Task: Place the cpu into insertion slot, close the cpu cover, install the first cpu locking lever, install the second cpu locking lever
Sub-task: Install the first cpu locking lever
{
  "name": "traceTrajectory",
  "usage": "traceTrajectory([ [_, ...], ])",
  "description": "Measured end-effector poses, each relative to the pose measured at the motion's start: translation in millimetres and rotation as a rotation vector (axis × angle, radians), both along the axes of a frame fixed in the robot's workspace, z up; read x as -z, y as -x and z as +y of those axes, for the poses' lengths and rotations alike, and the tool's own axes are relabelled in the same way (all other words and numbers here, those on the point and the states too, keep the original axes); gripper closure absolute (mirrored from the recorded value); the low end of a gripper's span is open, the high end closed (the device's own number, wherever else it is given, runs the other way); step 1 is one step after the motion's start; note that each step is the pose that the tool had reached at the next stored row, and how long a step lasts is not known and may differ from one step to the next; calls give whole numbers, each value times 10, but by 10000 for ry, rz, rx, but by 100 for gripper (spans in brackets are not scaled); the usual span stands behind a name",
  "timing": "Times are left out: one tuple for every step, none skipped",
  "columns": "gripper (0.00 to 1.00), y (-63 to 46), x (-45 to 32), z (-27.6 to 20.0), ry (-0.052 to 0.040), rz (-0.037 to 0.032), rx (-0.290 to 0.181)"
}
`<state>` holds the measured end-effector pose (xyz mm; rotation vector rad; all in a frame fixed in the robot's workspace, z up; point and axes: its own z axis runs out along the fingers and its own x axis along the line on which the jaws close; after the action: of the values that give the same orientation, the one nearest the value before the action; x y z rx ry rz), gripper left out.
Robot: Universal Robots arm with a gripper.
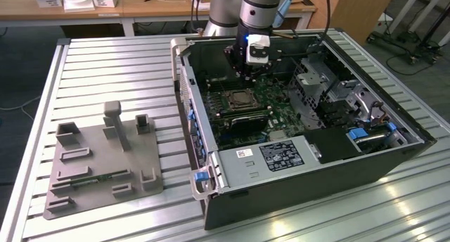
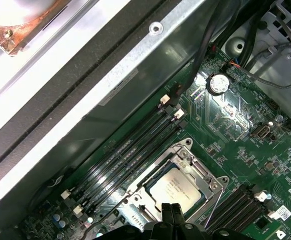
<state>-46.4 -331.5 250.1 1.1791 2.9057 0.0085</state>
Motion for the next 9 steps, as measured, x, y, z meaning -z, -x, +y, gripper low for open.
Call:
traceTrajectory([
  [90,0,0,0,0,0,-1],
  [90,0,0,0,0,0,-1],
  [90,0,0,0,-1,0,-1],
  [90,0,0,0,0,0,-2],
  [90,0,0,0,0,0,-3],
  [90,0,0,0,0,0,-4],
  [90,0,0,0,0,0,-4],
  [90,0,0,0,0,0,-90],
  [90,0,0,0,0,0,-90],
])
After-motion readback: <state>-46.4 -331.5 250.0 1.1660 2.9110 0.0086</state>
